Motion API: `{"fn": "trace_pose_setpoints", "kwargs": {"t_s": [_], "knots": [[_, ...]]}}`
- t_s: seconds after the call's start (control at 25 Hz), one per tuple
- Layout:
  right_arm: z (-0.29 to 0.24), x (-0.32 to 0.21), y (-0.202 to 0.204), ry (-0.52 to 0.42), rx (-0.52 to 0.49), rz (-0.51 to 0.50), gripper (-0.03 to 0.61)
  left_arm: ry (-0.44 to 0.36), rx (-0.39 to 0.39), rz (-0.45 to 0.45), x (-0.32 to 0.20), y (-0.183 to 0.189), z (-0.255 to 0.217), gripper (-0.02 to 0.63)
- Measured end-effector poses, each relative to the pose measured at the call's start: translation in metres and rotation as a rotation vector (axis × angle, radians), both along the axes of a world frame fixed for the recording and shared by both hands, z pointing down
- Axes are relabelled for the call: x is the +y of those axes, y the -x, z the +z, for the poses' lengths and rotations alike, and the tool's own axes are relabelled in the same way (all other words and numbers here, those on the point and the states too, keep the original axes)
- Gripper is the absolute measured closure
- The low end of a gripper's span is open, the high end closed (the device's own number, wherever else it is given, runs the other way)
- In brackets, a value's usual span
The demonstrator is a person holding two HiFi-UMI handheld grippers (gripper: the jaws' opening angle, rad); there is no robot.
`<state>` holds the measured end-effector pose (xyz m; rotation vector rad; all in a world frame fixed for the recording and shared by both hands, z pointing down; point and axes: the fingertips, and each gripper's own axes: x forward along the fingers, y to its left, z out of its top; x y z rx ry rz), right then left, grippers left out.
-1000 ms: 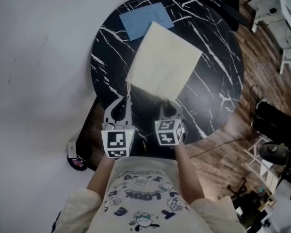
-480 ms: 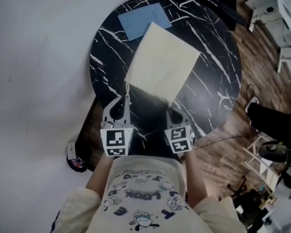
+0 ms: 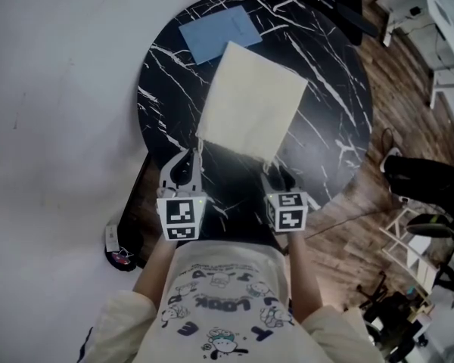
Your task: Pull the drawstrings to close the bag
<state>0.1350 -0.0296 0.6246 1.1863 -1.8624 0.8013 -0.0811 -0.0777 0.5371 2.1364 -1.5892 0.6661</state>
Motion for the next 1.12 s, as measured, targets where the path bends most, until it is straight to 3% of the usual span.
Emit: {"fn": "trace_pose_setpoints", "kwargs": {"t_s": [0.2, 0.24, 0.28, 0.32, 0.36, 0.56, 0.96, 1.12], "knots": [[0.018, -0.011, 0.012, 0.050, 0.060, 0.075, 0.367, 0.079, -0.048, 0.024, 0.006, -0.003, 0.025, 0.567], [0.020, -0.011, 0.012, 0.059, 0.070, 0.085, 0.422, 0.103, -0.048, 0.035, 0.008, -0.005, 0.031, 0.539], [0.022, -0.010, 0.012, 0.065, 0.077, 0.091, 0.431, 0.120, -0.042, 0.041, 0.008, -0.006, 0.037, 0.483], [0.022, -0.009, 0.012, 0.068, 0.083, 0.093, 0.446, 0.130, -0.034, 0.042, 0.008, -0.008, 0.041, 0.469], [0.021, -0.008, 0.012, 0.068, 0.092, 0.092, 0.521, 0.137, -0.035, 0.042, 0.007, -0.008, 0.045, 0.469], [0.015, -0.009, 0.014, 0.032, 0.110, 0.051, 0.528, 0.193, -0.121, 0.051, 0.004, -0.005, 0.069, 0.461], [0.005, -0.012, 0.015, 0.012, 0.084, 0.027, 0.534, 0.318, -0.192, 0.081, -0.014, -0.009, 0.106, 0.440], [0.003, -0.012, 0.014, 0.009, 0.087, 0.013, 0.537, 0.356, -0.162, 0.067, -0.011, -0.013, 0.114, 0.492]]}}
